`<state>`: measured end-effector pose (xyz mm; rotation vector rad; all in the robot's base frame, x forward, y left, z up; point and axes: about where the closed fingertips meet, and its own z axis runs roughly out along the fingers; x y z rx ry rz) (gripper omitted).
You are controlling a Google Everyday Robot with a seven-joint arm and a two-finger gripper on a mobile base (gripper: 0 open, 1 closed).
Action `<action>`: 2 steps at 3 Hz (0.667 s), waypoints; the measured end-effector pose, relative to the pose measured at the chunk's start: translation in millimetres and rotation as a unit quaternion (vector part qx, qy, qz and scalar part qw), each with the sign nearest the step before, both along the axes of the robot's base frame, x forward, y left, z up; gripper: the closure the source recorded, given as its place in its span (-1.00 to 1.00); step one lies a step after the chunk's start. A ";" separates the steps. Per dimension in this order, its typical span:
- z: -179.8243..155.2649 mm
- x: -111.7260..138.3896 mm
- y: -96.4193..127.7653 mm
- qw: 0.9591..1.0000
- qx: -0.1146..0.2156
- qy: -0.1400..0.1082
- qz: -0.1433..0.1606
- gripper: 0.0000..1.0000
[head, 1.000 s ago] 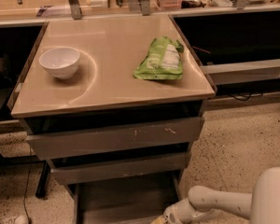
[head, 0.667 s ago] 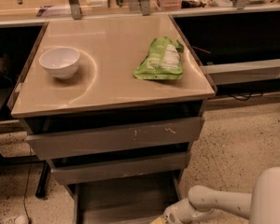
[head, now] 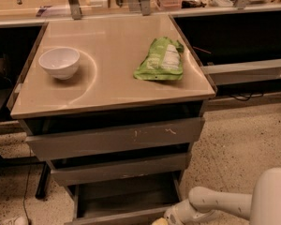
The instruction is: Close bottom drawer
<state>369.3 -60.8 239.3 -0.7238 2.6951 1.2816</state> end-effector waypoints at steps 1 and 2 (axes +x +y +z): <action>0.0 0.0 0.0 1.000 0.000 0.000 0.000 -0.65; 0.0 0.0 0.0 1.000 0.000 0.000 0.000 -0.18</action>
Offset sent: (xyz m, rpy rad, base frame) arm 0.0000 0.0000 0.0000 0.0000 0.0000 0.0000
